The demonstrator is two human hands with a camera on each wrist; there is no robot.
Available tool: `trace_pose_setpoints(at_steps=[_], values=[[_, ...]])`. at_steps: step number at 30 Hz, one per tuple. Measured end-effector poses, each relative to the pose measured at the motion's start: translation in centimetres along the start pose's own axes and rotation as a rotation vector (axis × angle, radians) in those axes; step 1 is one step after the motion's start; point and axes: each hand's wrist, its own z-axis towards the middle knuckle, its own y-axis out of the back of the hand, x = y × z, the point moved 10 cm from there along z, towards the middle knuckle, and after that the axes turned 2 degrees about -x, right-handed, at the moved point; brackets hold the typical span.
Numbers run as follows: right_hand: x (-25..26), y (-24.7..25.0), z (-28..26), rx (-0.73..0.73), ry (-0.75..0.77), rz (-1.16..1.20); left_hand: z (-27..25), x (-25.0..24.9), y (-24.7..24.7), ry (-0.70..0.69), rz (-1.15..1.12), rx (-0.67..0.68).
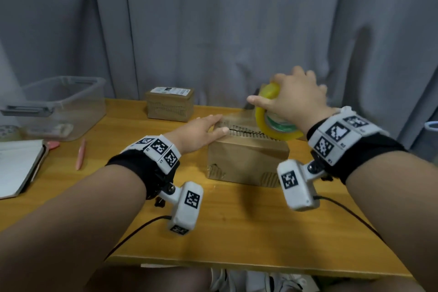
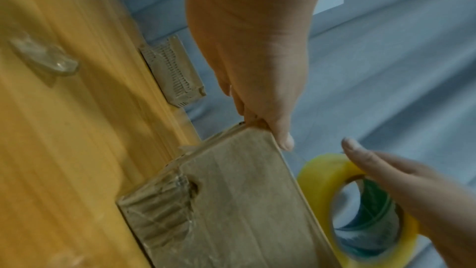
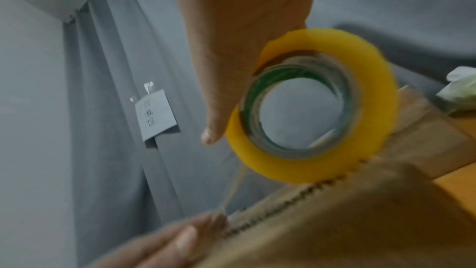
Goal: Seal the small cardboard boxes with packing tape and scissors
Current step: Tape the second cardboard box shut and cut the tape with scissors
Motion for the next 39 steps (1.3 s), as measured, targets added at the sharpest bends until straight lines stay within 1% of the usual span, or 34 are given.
trace_pose_setpoints(at_steps=[4, 7, 10, 13, 15, 18, 20, 26, 28, 30, 34, 37, 39], values=[[-1.6, -0.8, -0.2, -0.045, -0.08, 0.239, 0.3, -1.6, -0.5, -0.061, 0.137, 0.088], [-2.9, -1.1, -0.2, -0.069, -0.161, 0.351, 1.4, -1.8, -1.4, -0.029, 0.149, 0.13], [-3.5, -1.2, -0.1, -0.06, -0.215, 0.399, 1.6, -1.6, -2.0, 0.011, 0.128, 0.118], [-3.2, -0.8, 0.2, -0.039, -0.221, 0.369, 1.5, -1.4, -2.3, 0.03, 0.119, 0.102], [-2.7, 0.0, 0.4, -0.038, -0.198, 0.31, 1.4, -1.5, -2.2, 0.031, 0.115, 0.098], [-1.5, 1.0, 0.4, -0.049, -0.128, 0.163, 1.2, -2.0, -1.9, 0.025, 0.114, 0.091], [-1.1, 1.0, 0.4, -0.031, -0.099, 0.059, 1.0, -2.2, -1.9, 0.032, 0.132, 0.098], [-2.9, 1.0, 0.2, -0.041, -0.008, -0.283, 1.2, -2.3, -1.8, 0.032, 0.213, 0.105], [-4.0, -0.5, -0.2, 0.027, -0.036, -0.295, 1.3, -2.2, -2.1, 0.025, 0.258, 0.129], [-5.1, -2.3, -0.4, 0.11, -0.105, -0.26, 1.5, -2.1, -2.4, 0.014, 0.298, 0.146], [-5.8, -3.7, -0.1, 0.158, -0.142, -0.219, 1.7, -2.0, -2.5, -0.019, 0.367, 0.153], [-6.6, -4.5, 0.1, 0.208, -0.183, -0.152, 1.6, -2.4, -2.2, -0.063, 0.496, 0.107], [-7.3, -5.3, 0.1, 0.245, -0.222, -0.084, 1.3, -3.1, -2.0, -0.117, 0.597, 0.059]])
